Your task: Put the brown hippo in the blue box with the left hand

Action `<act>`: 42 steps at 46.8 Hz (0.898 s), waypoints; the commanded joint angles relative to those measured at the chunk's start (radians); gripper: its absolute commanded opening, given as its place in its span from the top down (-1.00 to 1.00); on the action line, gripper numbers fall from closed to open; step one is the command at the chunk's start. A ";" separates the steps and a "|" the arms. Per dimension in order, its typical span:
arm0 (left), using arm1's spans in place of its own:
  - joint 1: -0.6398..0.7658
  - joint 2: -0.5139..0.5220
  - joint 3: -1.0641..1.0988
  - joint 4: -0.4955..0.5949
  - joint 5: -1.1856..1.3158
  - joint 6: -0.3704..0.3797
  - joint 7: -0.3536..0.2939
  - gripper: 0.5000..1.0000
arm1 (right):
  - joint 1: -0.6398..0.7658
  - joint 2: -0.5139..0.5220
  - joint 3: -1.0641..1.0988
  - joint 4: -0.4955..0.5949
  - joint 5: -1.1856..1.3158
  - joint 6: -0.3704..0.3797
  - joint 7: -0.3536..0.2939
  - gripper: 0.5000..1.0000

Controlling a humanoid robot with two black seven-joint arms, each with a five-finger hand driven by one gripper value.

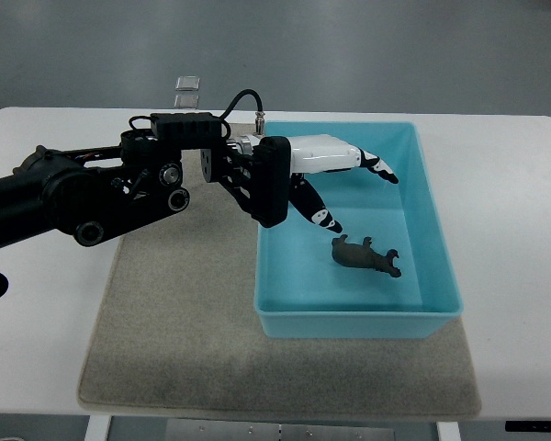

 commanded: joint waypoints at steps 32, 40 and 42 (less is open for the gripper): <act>-0.006 0.014 -0.053 0.291 -0.201 0.176 -0.001 -0.99 | 0.000 0.000 0.000 0.000 -0.001 0.000 0.000 -0.74; -0.006 0.014 -0.053 0.367 -0.327 0.179 -0.001 -0.99 | 0.000 0.000 0.000 0.000 0.000 0.000 0.000 -0.74; -0.008 0.014 -0.053 0.382 -0.373 0.181 -0.001 -0.99 | 0.000 0.000 0.000 0.000 0.000 0.000 0.000 -0.74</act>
